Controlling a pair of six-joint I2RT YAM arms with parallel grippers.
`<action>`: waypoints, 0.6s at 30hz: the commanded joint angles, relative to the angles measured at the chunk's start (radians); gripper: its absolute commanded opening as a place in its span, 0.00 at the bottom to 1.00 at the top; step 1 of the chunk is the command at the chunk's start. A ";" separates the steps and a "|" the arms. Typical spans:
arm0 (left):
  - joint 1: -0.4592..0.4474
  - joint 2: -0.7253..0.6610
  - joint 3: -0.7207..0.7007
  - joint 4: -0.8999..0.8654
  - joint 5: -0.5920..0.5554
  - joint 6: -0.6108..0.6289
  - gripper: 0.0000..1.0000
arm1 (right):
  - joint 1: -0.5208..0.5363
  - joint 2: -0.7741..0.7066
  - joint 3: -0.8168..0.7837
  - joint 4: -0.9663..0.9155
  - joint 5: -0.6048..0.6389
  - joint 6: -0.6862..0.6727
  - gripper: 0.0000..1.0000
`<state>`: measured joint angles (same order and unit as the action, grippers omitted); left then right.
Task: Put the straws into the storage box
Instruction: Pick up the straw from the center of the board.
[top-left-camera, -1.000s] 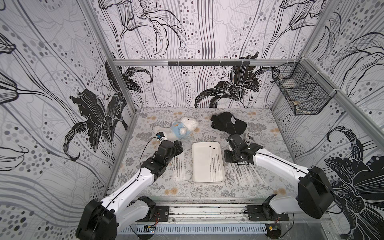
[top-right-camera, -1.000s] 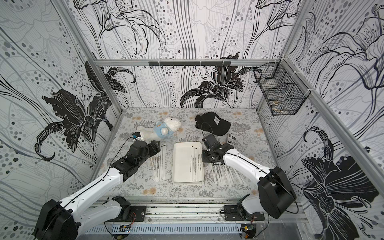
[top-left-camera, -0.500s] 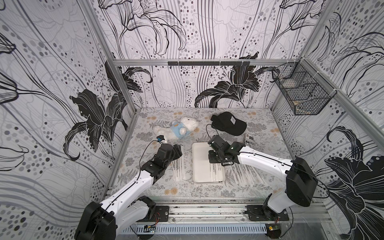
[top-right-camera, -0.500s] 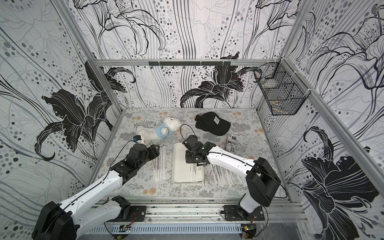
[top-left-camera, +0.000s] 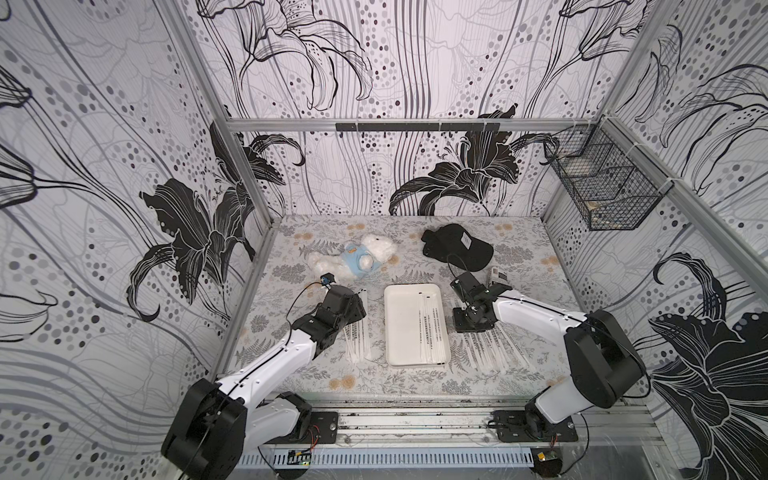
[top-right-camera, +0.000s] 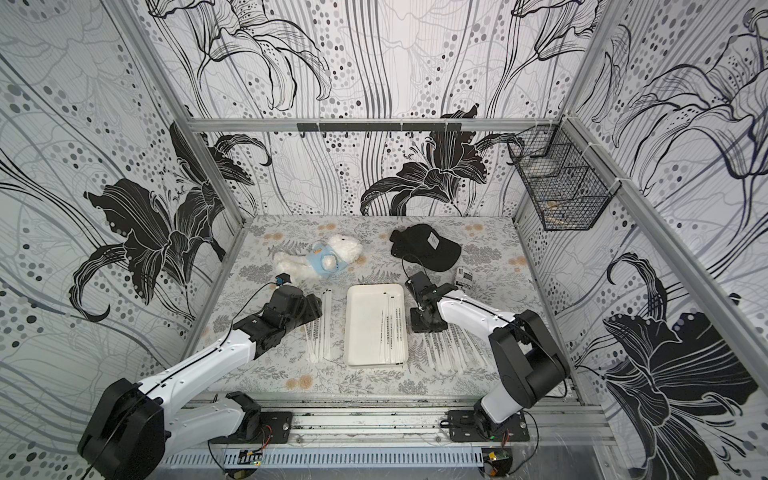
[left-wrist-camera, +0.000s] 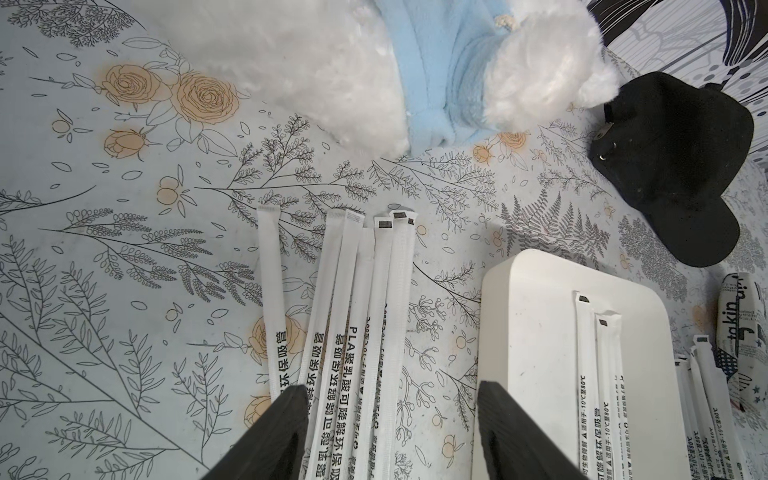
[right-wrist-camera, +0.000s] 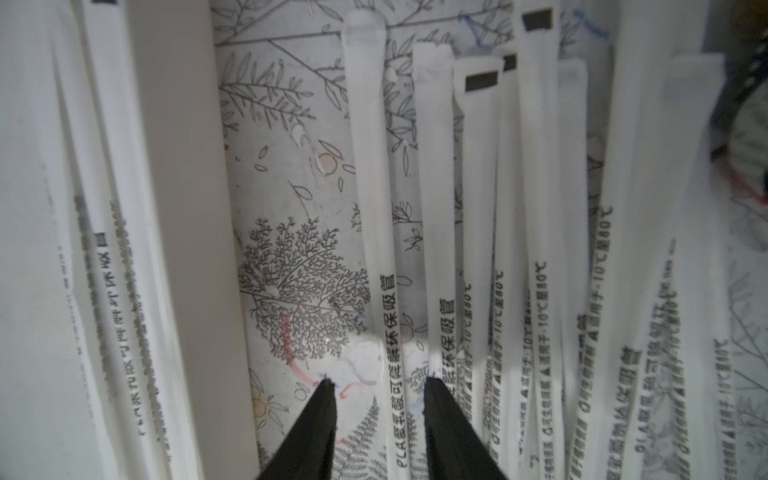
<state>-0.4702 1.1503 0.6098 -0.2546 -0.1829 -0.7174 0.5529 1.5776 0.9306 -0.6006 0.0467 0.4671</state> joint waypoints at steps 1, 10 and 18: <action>0.005 0.006 0.017 0.018 0.014 -0.021 0.69 | -0.016 0.028 -0.018 0.027 -0.014 -0.059 0.35; 0.006 0.016 0.009 0.030 0.019 -0.030 0.68 | -0.022 0.073 -0.048 0.077 -0.012 -0.054 0.23; 0.014 -0.034 0.005 -0.013 -0.020 -0.038 0.67 | -0.019 -0.014 -0.030 0.021 0.008 -0.014 0.09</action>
<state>-0.4690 1.1481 0.6098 -0.2619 -0.1761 -0.7475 0.5331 1.6180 0.8974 -0.5350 0.0490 0.4290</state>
